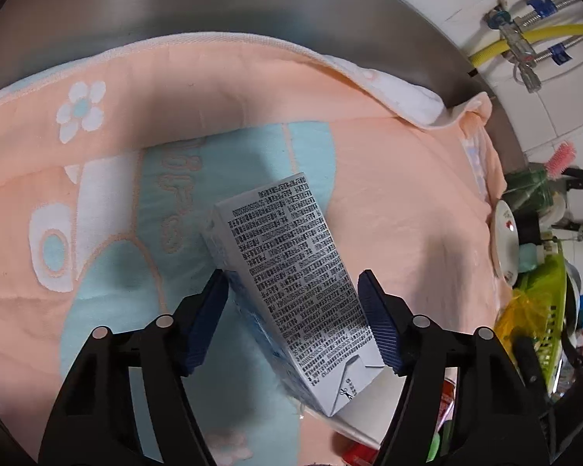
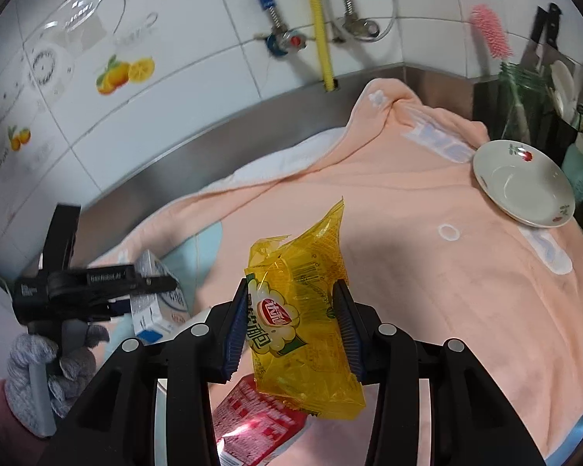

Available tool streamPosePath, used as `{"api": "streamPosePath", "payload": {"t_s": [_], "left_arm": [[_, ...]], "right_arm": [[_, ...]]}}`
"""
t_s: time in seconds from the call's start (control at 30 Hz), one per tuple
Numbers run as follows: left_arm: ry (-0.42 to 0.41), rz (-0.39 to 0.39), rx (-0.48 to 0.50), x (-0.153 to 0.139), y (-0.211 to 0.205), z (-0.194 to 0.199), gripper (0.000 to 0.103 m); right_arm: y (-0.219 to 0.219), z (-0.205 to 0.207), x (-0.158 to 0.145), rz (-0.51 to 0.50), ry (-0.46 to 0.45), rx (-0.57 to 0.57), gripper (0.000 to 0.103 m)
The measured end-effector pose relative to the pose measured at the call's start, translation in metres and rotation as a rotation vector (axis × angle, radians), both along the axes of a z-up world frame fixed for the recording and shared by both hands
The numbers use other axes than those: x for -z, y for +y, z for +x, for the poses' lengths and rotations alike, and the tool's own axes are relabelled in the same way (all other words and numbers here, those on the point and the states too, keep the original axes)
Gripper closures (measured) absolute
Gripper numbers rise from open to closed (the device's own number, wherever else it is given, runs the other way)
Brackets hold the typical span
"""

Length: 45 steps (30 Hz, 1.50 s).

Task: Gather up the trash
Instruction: 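Drop the chip bag into the basket with the right gripper while the left gripper drops the milk carton in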

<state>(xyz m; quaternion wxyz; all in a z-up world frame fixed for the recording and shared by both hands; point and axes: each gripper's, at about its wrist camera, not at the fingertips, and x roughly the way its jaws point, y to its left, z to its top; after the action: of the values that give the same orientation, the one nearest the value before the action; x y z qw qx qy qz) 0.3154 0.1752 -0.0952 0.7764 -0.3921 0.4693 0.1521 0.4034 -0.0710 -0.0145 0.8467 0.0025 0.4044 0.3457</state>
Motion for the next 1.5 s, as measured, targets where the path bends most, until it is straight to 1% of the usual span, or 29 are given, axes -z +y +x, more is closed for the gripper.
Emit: {"api": "streamPosePath", "payload": {"t_s": [0.1, 0.13, 0.27, 0.37, 0.47, 0.5, 0.53, 0.67, 0.8, 0.87, 0.97, 1.07, 1.2, 1.33, 1.5], "left_arm": [[-0.014, 0.003, 0.024, -0.004, 0.002, -0.007, 0.041], [-0.022, 0.002, 0.033, -0.007, 0.003, -0.01, 0.044], [-0.055, 0.04, 0.061, -0.02, 0.008, -0.022, 0.048], [-0.066, 0.032, 0.071, -0.026, 0.011, -0.033, 0.051], [-0.074, 0.067, 0.111, -0.037, 0.005, -0.047, 0.052], [-0.081, 0.073, 0.125, -0.041, 0.003, -0.051, 0.052], [-0.089, 0.076, 0.139, -0.045, 0.001, -0.056, 0.052], [-0.126, 0.091, 0.195, -0.066, -0.011, -0.078, 0.053], [-0.169, 0.097, 0.248, -0.084, -0.024, -0.101, 0.054], [-0.191, 0.105, 0.283, -0.093, -0.035, -0.111, 0.054], [-0.223, 0.108, 0.345, -0.104, -0.056, -0.122, 0.054], [-0.255, 0.091, 0.408, -0.111, -0.082, -0.131, 0.054], [-0.267, 0.059, 0.498, -0.111, -0.119, -0.131, 0.054], [-0.274, 0.042, 0.597, -0.109, -0.164, -0.129, 0.054], [-0.259, 0.03, 0.732, -0.097, -0.226, -0.123, 0.054]], "right_arm": [[-0.004, -0.003, -0.004, 0.018, -0.001, 0.011, 0.062], [-0.006, -0.006, -0.006, 0.025, -0.003, 0.013, 0.062], [-0.015, -0.018, -0.012, 0.043, -0.007, 0.025, 0.062], [-0.025, -0.03, -0.014, 0.056, 0.001, 0.038, 0.062], [-0.04, -0.05, -0.015, 0.06, 0.006, 0.062, 0.062], [-0.046, -0.056, -0.016, 0.064, 0.007, 0.07, 0.062], [-0.058, -0.071, -0.016, 0.067, 0.009, 0.086, 0.062], [-0.084, -0.099, -0.014, 0.059, 0.013, 0.123, 0.062], [-0.119, -0.13, -0.005, 0.013, 0.015, 0.178, 0.062], [-0.139, -0.143, 0.003, -0.029, 0.019, 0.215, 0.062], [-0.17, -0.158, 0.02, -0.07, 0.054, 0.272, 0.062], [-0.204, -0.172, 0.037, -0.106, 0.076, 0.351, 0.062], [-0.245, -0.188, 0.052, -0.09, 0.111, 0.431, 0.062], [-0.28, -0.208, 0.063, -0.105, 0.134, 0.496, 0.061], [-0.309, -0.232, 0.076, -0.091, 0.164, 0.543, 0.061]]}}
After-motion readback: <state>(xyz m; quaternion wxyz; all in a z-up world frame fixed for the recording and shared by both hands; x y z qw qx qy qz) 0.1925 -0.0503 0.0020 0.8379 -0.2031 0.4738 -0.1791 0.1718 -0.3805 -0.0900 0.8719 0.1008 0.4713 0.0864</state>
